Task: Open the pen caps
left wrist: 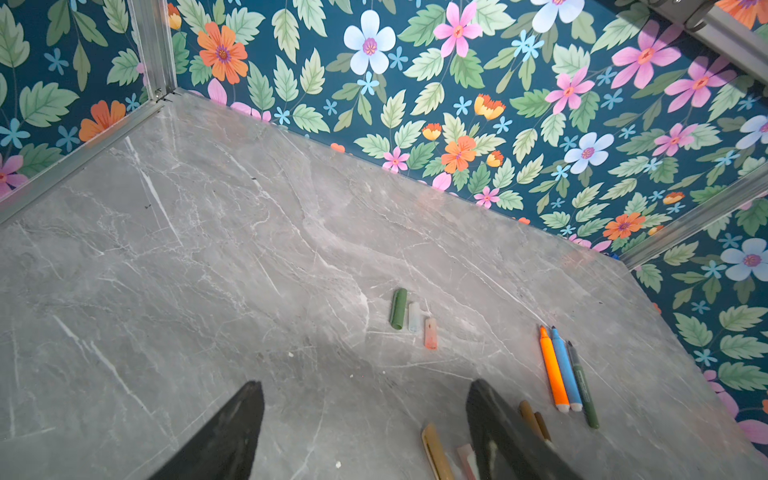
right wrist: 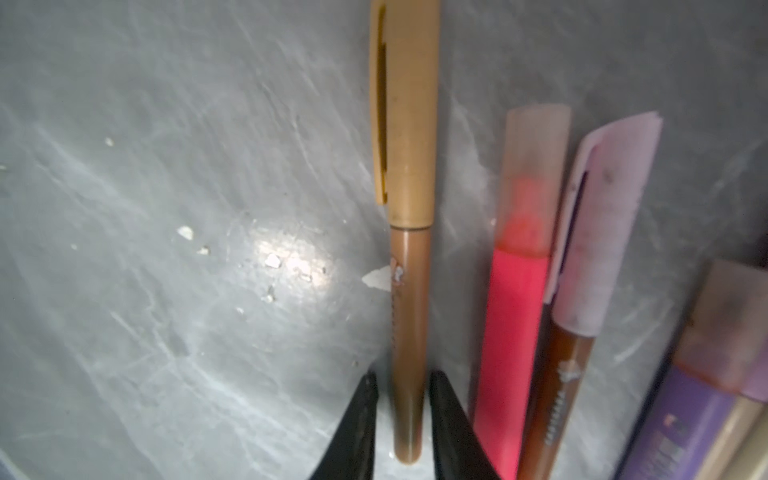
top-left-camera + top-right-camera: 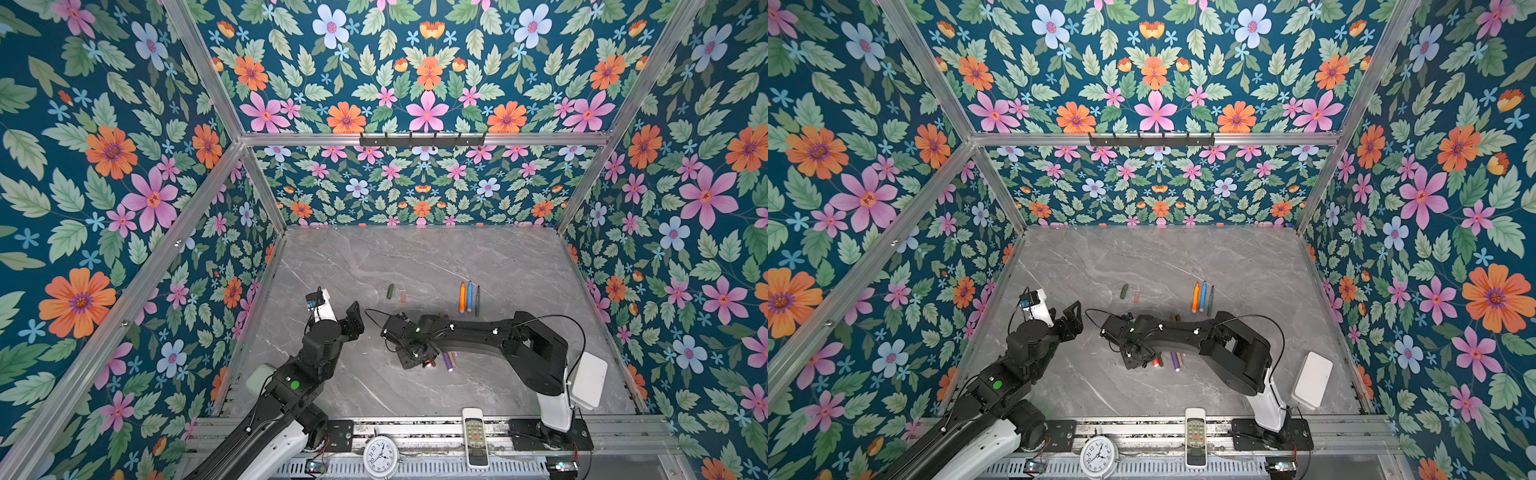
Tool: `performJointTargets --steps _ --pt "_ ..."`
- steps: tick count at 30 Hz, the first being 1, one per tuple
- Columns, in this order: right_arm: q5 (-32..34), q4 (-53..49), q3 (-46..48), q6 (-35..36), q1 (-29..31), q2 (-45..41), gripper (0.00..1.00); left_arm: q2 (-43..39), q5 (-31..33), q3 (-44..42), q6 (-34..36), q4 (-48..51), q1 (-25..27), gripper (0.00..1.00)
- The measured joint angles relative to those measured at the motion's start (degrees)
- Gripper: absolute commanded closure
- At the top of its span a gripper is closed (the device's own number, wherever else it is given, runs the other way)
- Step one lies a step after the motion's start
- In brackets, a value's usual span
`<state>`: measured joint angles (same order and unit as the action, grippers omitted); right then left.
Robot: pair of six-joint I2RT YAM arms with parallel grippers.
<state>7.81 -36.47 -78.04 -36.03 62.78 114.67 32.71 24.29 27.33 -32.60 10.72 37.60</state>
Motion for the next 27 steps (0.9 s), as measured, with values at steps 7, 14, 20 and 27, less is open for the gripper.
performJointTargets --steps 7,14,20,27 --pt "-0.44 1.88 2.14 -1.01 -0.02 -1.99 0.89 2.21 -1.86 0.33 0.02 0.15 -0.04 0.22" --pt "1.95 2.45 6.21 -0.63 -0.04 -12.66 0.92 10.29 -8.39 1.88 -0.28 -1.29 -0.04 0.25" --pt "0.48 4.98 12.98 0.96 -3.02 -24.85 0.96 20.61 -19.06 4.09 -3.21 -7.13 -0.04 0.27" --pt "-9.84 11.21 21.77 2.21 -6.69 -34.82 0.96 32.30 -34.32 5.81 -9.66 -17.49 0.02 0.32"
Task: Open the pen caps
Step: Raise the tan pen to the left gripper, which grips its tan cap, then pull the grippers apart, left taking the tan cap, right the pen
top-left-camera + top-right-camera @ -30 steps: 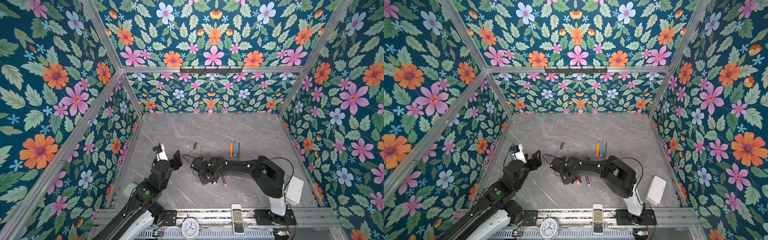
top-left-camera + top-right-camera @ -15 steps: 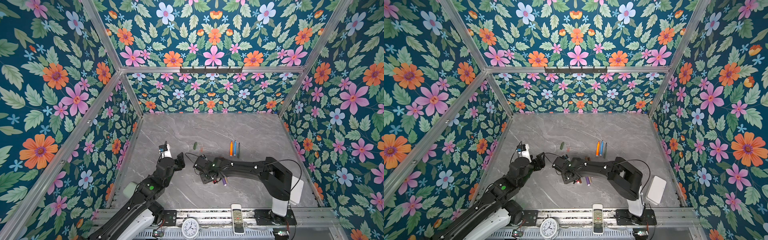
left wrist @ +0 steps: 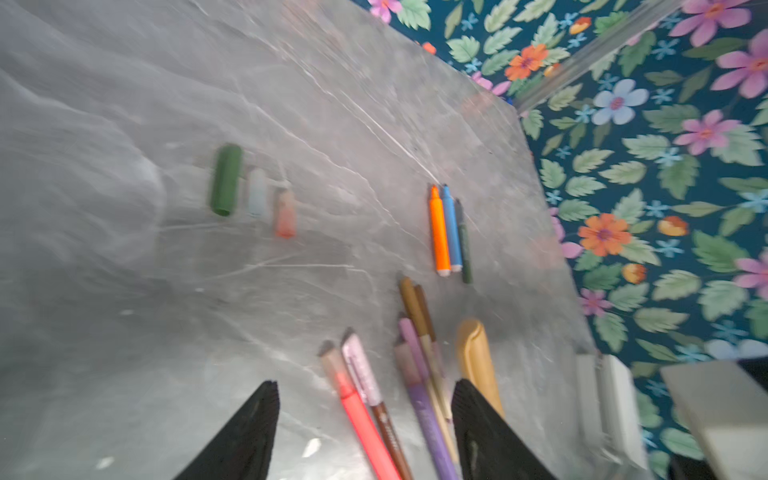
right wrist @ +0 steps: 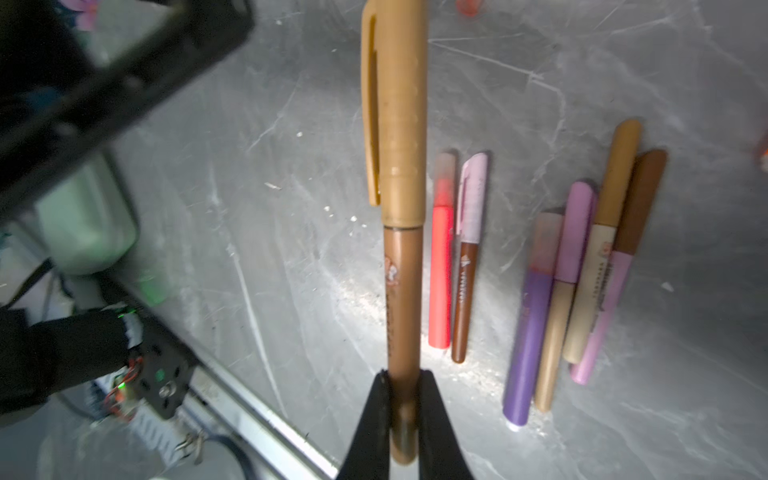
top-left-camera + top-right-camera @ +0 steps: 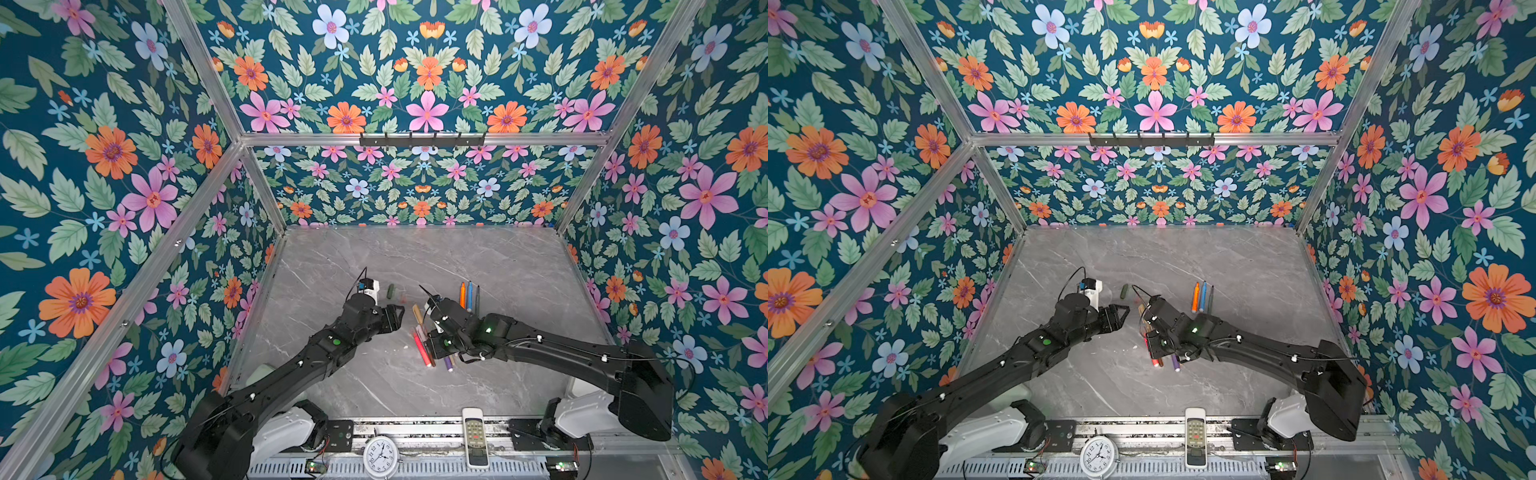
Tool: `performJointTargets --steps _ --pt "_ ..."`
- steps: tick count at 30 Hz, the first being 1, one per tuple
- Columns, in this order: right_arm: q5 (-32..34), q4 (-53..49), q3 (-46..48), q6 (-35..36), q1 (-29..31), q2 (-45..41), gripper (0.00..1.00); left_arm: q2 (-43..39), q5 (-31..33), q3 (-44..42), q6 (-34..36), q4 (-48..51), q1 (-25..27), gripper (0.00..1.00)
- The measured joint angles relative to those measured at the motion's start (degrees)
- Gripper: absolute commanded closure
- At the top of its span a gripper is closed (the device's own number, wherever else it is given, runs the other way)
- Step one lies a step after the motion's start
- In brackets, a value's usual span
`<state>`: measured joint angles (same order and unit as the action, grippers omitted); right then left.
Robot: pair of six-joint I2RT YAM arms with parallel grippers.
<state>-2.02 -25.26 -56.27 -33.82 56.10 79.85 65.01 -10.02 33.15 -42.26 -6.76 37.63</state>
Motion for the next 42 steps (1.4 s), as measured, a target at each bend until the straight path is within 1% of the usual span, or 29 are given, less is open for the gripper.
performJointTargets --steps 4,12,17,19,21,28,30,31,34,35,37,38,40,42 --pt "-2.19 1.01 1.46 -0.11 -0.94 -2.10 0.96 2.43 -5.95 -0.02 -4.79 -7.02 0.20 0.34" --pt "-4.02 1.01 2.58 -1.09 -2.69 -4.94 0.96 6.03 -14.23 -0.13 -12.31 -18.14 0.22 0.37" --pt "-5.29 1.36 2.75 -1.09 -2.64 -5.64 0.96 6.58 -15.96 -0.35 -14.51 -20.52 0.26 0.42" --pt "-5.38 1.36 2.89 -1.09 -2.67 -6.01 0.96 7.06 -16.65 -0.35 -14.78 -21.05 0.26 0.48" --pt "-5.49 1.40 2.86 -1.09 -2.69 -6.21 0.96 7.43 -16.98 -0.35 -14.97 -21.16 0.26 0.52" --pt "-5.46 1.16 2.54 -1.03 -2.69 -6.21 0.96 9.44 -19.10 -0.33 -16.35 -23.85 0.33 0.54" --pt "-5.38 1.01 2.27 -0.85 -2.69 -6.10 0.96 10.03 -19.91 -0.33 -17.64 -24.87 0.48 0.59" --pt "-5.27 0.96 2.10 -0.83 -2.69 -6.01 0.96 10.36 -20.22 -0.33 -17.70 -25.49 0.61 0.66" --pt "-5.20 0.79 1.70 -0.59 -2.99 -5.97 0.96 11.41 -21.66 -0.11 -19.12 -27.41 0.83 0.98" --pt "-5.05 0.68 1.64 -0.55 -3.19 -5.99 0.95 11.76 -22.01 0.07 -18.84 -27.78 0.87 1.00" --pt "-5.09 0.26 1.55 -0.44 -3.67 -6.12 0.94 12.09 -22.36 0.37 -18.84 -28.39 1.01 1.00" --pt "-5.11 0.00 1.44 -0.42 -3.80 -6.32 0.91 12.11 -22.40 0.48 -18.95 -28.46 0.98 1.00" --pt "-5.11 -0.70 1.05 -0.44 -3.91 -6.75 0.80 12.00 -22.71 0.74 -19.19 -28.55 0.98 1.00" --pt "-4.79 -1.20 0.61 -0.46 -4.07 -7.02 0.79 11.69 -23.15 1.31 -19.28 -28.52 1.01 1.00"
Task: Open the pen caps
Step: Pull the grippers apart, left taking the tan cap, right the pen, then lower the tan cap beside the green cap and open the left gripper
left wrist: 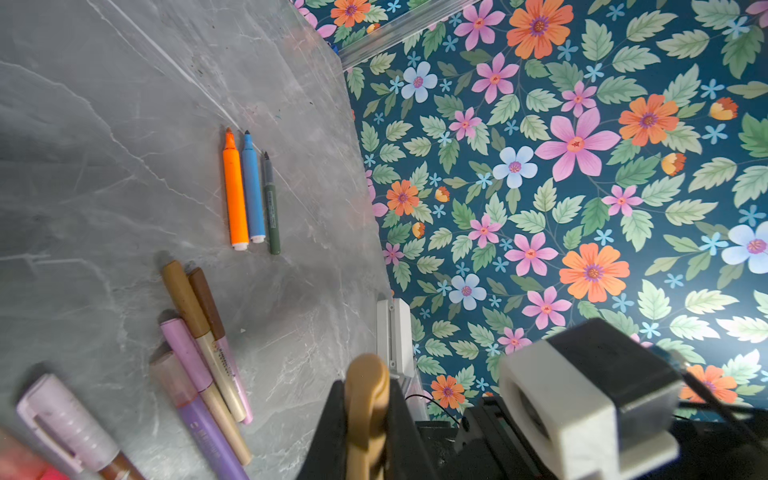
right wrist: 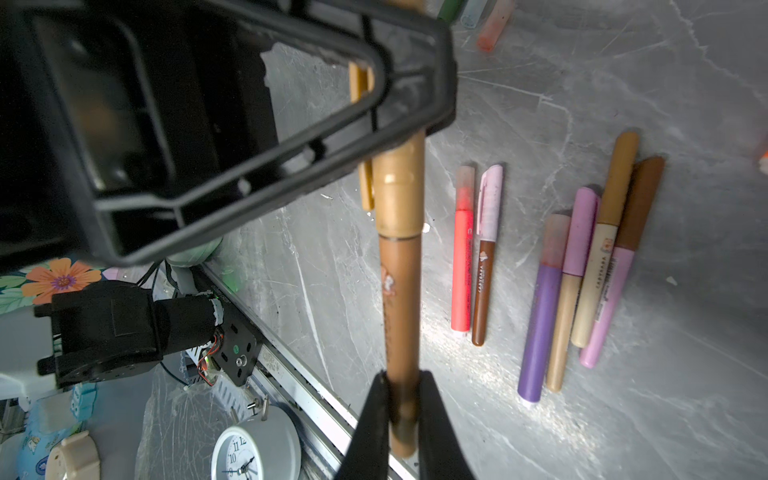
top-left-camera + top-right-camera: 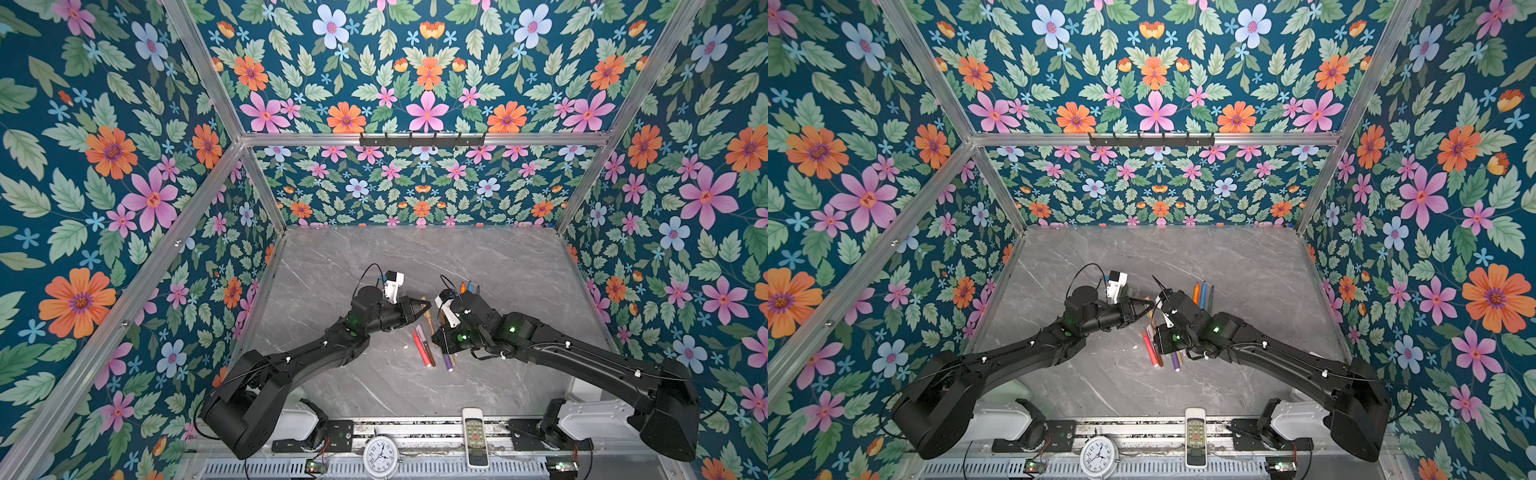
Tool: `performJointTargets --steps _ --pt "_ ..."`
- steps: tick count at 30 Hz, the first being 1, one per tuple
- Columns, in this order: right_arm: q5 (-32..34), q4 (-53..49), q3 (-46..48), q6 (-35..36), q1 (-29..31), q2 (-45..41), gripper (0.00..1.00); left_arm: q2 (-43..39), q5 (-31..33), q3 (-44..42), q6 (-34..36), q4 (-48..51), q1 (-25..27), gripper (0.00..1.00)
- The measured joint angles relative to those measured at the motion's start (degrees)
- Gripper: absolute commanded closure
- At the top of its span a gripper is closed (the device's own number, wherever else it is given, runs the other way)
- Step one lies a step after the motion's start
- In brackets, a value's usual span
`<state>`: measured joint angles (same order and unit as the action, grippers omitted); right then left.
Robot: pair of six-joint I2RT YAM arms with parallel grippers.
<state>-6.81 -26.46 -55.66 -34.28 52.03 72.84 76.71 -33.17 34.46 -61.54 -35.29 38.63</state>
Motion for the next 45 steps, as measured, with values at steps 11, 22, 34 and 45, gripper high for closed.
performJointTargets --steps 11,22,34,45 --pt "-1.09 0.81 0.35 0.02 0.00 -1.60 1.00 -1.77 -0.52 2.03 -0.15 1.64 0.09 1.00" --pt "0.55 5.01 15.65 -8.11 4.83 -8.02 1.00 11.02 3.65 30.60 18.43 26.27 -15.87 1.00" --pt "-2.21 2.36 20.79 -6.97 -22.43 -17.94 1.00 25.86 18.88 37.40 39.08 48.65 -16.50 1.00" --pt "-6.58 4.07 23.47 0.04 -29.99 -10.12 1.00 37.64 25.79 45.20 46.60 56.61 -16.46 1.00"
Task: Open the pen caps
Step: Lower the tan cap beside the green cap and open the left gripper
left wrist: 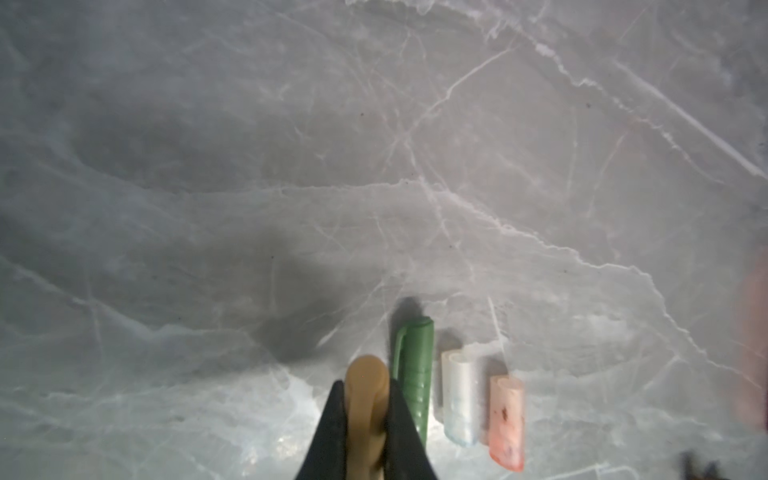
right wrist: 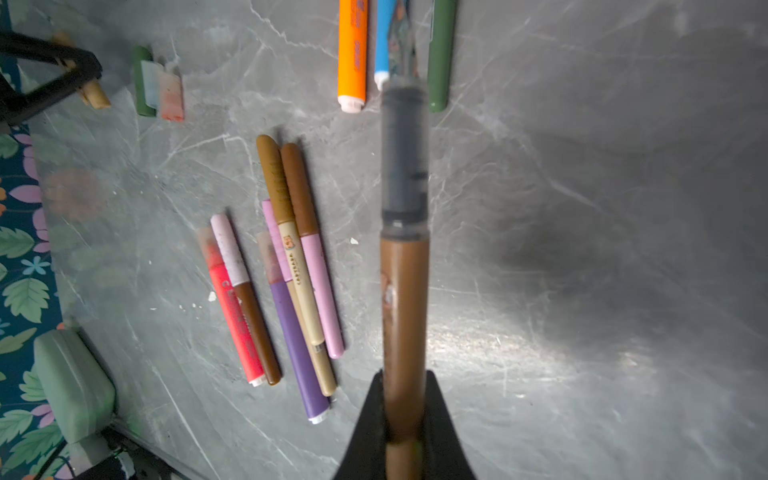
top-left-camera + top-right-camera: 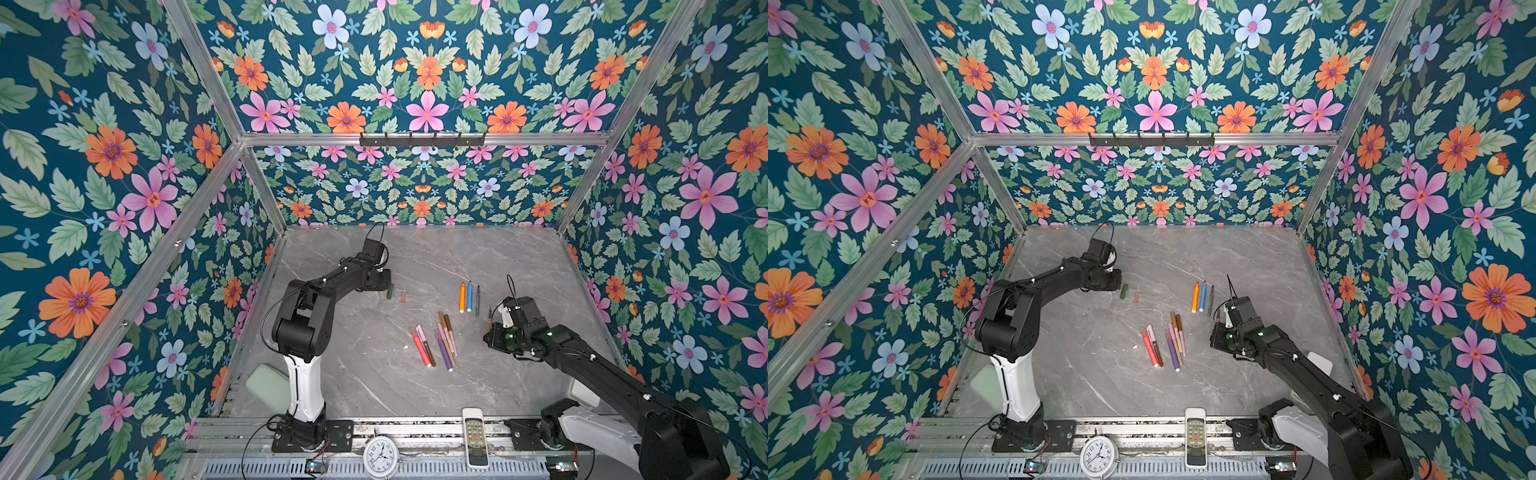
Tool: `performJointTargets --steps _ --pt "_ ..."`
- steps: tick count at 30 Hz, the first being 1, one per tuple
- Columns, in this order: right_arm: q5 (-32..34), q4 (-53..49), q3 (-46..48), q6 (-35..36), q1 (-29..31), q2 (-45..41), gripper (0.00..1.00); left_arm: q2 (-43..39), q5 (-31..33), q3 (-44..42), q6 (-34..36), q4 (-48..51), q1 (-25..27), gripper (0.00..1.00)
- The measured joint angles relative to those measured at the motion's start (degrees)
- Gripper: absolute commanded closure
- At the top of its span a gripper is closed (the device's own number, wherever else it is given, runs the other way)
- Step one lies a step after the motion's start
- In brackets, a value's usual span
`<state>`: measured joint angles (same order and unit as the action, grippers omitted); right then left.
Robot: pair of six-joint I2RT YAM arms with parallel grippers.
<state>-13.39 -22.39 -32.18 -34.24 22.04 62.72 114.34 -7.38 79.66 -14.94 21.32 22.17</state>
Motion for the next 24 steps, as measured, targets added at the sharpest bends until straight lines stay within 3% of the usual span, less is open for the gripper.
performJointTargets --steps 7,16,24 --pt "-0.48 -0.11 -1.84 3.30 0.00 1.97 1.00 3.69 -0.31 3.82 1.57 1.70 0.00 0.98" --pt "0.20 -0.98 -1.14 4.42 -0.04 -0.79 1.00 4.15 -1.92 2.54 2.71 2.03 0.00 0.90" --pt "1.18 -1.46 -0.17 4.24 -0.02 -2.91 1.00 3.78 -3.21 2.12 2.82 1.75 0.00 0.63"
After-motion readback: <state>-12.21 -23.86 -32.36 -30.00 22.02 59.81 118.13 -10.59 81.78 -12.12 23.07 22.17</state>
